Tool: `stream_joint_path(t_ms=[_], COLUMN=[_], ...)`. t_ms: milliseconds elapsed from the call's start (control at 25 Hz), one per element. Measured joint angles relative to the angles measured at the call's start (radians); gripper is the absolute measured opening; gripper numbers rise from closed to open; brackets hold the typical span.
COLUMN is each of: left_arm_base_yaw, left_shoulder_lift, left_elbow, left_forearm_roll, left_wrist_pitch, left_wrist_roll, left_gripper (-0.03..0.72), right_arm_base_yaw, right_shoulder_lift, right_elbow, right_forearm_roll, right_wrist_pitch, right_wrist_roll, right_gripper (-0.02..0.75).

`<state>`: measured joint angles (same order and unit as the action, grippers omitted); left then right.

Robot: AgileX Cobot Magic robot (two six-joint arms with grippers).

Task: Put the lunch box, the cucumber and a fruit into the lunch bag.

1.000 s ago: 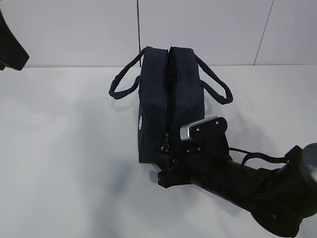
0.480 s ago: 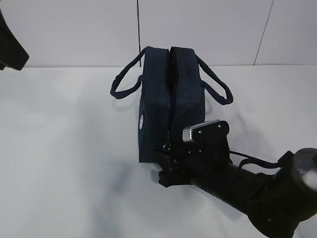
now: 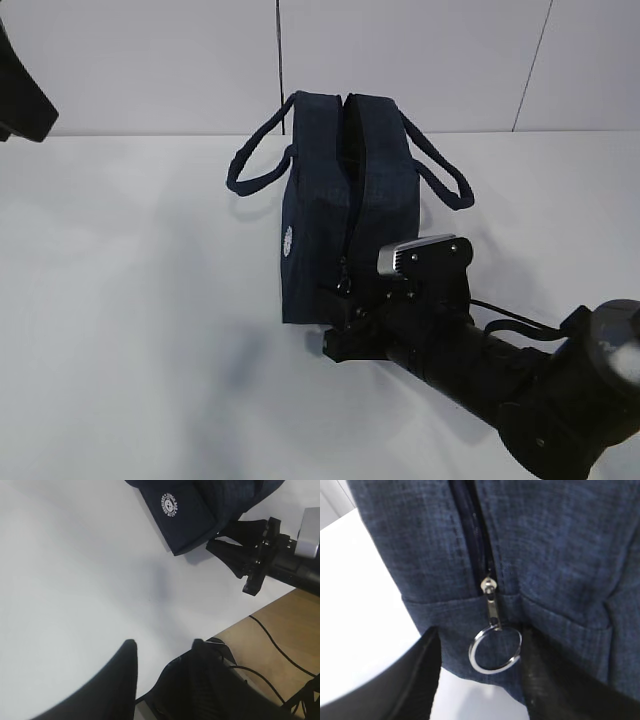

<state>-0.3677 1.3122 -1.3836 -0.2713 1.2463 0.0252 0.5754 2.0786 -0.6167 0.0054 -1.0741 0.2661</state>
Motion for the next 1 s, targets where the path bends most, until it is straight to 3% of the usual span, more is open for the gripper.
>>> stream_joint_path(t_ms=[240, 1000], left_arm_base_yaw=[0.0, 0.0], left_shoulder_lift=[0.0, 0.0], left_elbow=[0.0, 0.0], left_forearm_roll=[0.0, 0.0], left_wrist_pitch=[0.0, -0.002], left_wrist_roll=[0.0, 0.0], left_gripper=[0.238, 0.238], right_arm_base_yaw=[0.0, 0.0], right_shoulder_lift=[0.0, 0.0], right_elbow=[0.0, 0.017], right_forearm_roll=[0.007, 0.02], right_wrist_pitch=[-0.002, 0.001], right_wrist_roll=[0.0, 0.0], right_gripper=[0.378, 0.243])
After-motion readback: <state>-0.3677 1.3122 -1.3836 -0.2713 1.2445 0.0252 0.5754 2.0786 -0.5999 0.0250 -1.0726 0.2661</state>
